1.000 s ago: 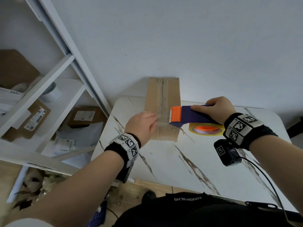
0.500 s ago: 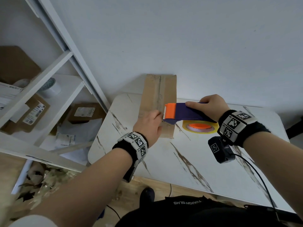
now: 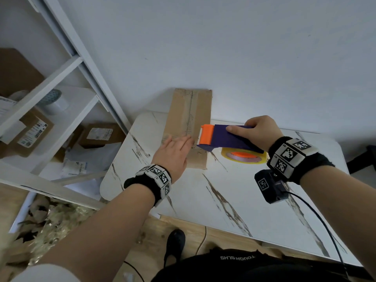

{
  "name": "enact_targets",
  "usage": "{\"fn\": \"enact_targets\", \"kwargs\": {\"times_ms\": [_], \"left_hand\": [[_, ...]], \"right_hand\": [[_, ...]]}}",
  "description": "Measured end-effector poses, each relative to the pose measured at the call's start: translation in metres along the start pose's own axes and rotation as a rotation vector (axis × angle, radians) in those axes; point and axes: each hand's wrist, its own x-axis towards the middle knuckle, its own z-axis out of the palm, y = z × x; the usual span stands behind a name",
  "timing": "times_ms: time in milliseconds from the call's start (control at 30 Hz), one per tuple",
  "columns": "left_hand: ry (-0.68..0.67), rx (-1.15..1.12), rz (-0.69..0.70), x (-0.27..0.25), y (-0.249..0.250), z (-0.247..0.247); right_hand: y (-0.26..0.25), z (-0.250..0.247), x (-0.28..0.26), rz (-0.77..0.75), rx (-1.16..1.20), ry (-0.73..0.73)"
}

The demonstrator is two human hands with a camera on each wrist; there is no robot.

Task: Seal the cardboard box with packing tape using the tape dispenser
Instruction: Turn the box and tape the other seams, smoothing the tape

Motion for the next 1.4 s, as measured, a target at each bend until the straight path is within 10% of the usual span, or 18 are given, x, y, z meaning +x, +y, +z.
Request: {"fn": "enact_targets", "kwargs": {"times_ms": [333,667,1400], "left_hand": [[0.020,-0.058,-0.086,0.004,0.013,-0.003],[0.172,-0.013,-0.475,0.037,0.062,-0.002],[0.134,0.020,-0.485,0.047,0.066,0.002]], "right_hand": [[0.037,-0.020,-0.010,0.071,-0.120,0.003],[0.032,-0.002,0.000,0.074,-0.168,-0.017],[0.069,0.038,0.002,0.237,-0.481,0.035]]}}
